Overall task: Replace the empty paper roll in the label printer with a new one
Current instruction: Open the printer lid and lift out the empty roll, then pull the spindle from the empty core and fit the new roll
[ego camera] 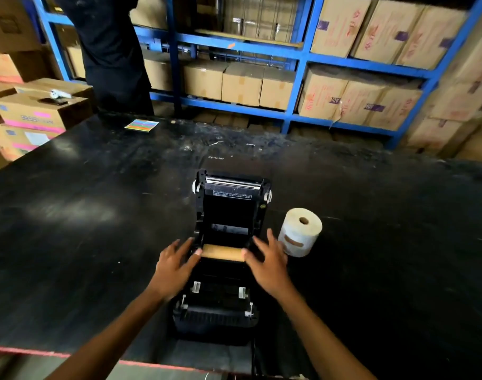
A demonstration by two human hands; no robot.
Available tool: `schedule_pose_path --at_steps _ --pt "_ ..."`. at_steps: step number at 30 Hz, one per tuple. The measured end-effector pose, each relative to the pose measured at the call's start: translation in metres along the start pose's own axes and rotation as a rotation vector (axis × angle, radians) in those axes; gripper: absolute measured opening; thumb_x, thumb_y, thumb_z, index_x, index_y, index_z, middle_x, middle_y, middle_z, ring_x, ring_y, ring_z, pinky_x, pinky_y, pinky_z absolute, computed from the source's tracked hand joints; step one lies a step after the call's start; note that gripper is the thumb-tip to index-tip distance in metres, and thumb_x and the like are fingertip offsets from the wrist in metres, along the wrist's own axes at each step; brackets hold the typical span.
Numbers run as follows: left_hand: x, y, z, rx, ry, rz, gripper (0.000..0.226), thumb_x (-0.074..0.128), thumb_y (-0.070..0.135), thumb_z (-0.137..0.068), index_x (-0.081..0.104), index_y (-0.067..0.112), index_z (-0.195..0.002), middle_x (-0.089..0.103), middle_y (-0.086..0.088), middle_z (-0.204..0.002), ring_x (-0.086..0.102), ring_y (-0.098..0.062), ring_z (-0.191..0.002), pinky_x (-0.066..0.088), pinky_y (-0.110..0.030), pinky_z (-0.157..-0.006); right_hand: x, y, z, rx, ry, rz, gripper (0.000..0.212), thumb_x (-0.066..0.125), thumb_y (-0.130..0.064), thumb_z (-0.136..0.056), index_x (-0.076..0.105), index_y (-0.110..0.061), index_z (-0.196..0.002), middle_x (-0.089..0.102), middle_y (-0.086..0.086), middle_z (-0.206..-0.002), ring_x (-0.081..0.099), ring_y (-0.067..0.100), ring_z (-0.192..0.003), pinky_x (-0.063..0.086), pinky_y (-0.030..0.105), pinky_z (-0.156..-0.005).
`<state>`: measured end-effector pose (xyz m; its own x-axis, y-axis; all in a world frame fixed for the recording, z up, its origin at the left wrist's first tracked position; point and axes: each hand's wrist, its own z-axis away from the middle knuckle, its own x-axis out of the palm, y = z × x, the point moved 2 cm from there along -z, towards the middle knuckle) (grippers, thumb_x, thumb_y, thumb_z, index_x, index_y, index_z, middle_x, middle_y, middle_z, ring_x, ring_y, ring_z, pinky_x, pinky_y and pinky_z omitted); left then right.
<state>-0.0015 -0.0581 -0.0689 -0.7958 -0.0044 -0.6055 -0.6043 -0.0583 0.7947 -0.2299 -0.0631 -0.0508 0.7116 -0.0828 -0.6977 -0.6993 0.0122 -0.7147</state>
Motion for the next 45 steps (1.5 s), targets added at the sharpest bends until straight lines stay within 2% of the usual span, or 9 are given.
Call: schedule_pose_path --at_steps 7,11,15,21,27,30,34,40,45 --pt "0.012 0.002 -0.005 0.078 -0.120 -0.109 0.081 0.071 0.030 -0.080 0.026 0.021 -0.147 0.013 -0.009 -0.161 -0.001 -0.022 -0.148 0.008 -0.048 -0.119 0.025 -0.004 0.025 0.014 0.004 -0.077 0.059 0.061 -0.037 -0.087 0.041 -0.024 -0.141 0.010 0.002 -0.160 0.004 0.016 -0.147 0.005 0.038 -0.117" --pt "0.001 0.019 0.005 0.094 -0.029 0.195 0.074 0.073 0.012 -0.080 0.036 0.020 -0.144 0.025 -0.004 -0.157 0.014 -0.014 -0.146 0.015 -0.034 -0.118 0.009 -0.024 0.027 -0.031 0.086 -0.368 0.058 0.064 -0.018 -0.087 0.041 -0.022 -0.140 0.031 0.002 -0.153 0.025 0.009 -0.141 0.019 0.030 -0.118" --pt "-0.004 0.050 0.019 0.222 0.017 0.355 0.059 0.070 0.012 -0.083 0.049 0.030 -0.135 0.052 0.011 -0.139 0.043 0.000 -0.131 0.033 -0.021 -0.110 -0.014 -0.026 0.032 -0.023 0.230 -0.593 0.047 0.064 -0.006 -0.086 0.053 -0.022 -0.128 0.055 0.002 -0.126 0.051 -0.004 -0.114 0.037 0.005 -0.096" --pt "0.038 0.088 0.039 0.241 -0.055 0.482 0.042 0.070 0.009 -0.083 0.064 0.020 -0.122 0.071 0.012 -0.109 0.067 0.002 -0.100 0.051 -0.011 -0.086 -0.042 0.023 0.049 0.200 0.460 -0.786 0.031 0.068 -0.005 -0.083 0.063 -0.007 -0.114 0.064 0.021 -0.115 0.063 0.029 -0.106 0.050 0.042 -0.095" --pt "0.102 0.123 0.030 0.245 -0.113 0.442 0.032 0.072 0.005 -0.080 0.069 0.014 -0.111 0.074 0.005 -0.089 0.065 0.011 -0.077 0.050 -0.005 -0.073 -0.084 0.088 0.068 0.360 0.536 -0.930 0.037 0.067 -0.005 -0.084 0.061 -0.010 -0.120 0.067 0.006 -0.108 0.065 0.002 -0.082 0.055 0.014 -0.069" --pt "0.134 0.137 0.014 0.252 -0.132 0.451 0.029 0.073 0.007 -0.079 0.070 0.018 -0.106 0.075 0.010 -0.084 0.067 0.006 -0.076 0.053 -0.011 -0.074 -0.117 0.124 0.072 0.424 0.625 -0.964 0.036 0.062 -0.003 -0.087 0.059 -0.008 -0.122 0.065 0.010 -0.107 0.060 0.013 -0.081 0.051 0.018 -0.070" --pt "0.187 0.143 -0.009 0.295 -0.244 0.064 0.031 0.077 0.022 -0.077 0.069 0.020 -0.107 0.075 -0.001 -0.090 0.070 -0.017 -0.082 0.057 -0.037 -0.078 -0.165 0.178 0.080 0.499 0.670 -0.960 0.036 0.058 -0.001 -0.089 0.056 -0.003 -0.124 0.062 0.014 -0.102 0.053 0.020 -0.079 0.046 0.025 -0.068" --pt "0.244 0.145 -0.033 0.484 -0.386 -0.694 0.028 0.051 0.030 -0.087 0.058 0.022 -0.113 0.062 -0.006 -0.122 0.057 -0.027 -0.112 0.052 -0.041 -0.084 -0.194 0.232 0.079 0.534 0.606 -0.878 0.033 0.059 -0.002 -0.089 0.059 -0.006 -0.122 0.066 0.010 -0.096 0.058 0.018 -0.079 0.051 0.011 -0.054" --pt "0.256 0.148 -0.038 0.466 -0.339 -0.784 0.030 0.049 0.024 -0.092 0.056 0.022 -0.121 0.059 -0.008 -0.124 0.052 -0.027 -0.114 0.051 -0.041 -0.079 -0.187 0.247 0.062 0.559 0.491 -0.816 0.034 0.057 -0.001 -0.090 0.058 -0.003 -0.123 0.065 0.014 -0.101 0.058 0.015 -0.076 0.052 0.011 -0.059"
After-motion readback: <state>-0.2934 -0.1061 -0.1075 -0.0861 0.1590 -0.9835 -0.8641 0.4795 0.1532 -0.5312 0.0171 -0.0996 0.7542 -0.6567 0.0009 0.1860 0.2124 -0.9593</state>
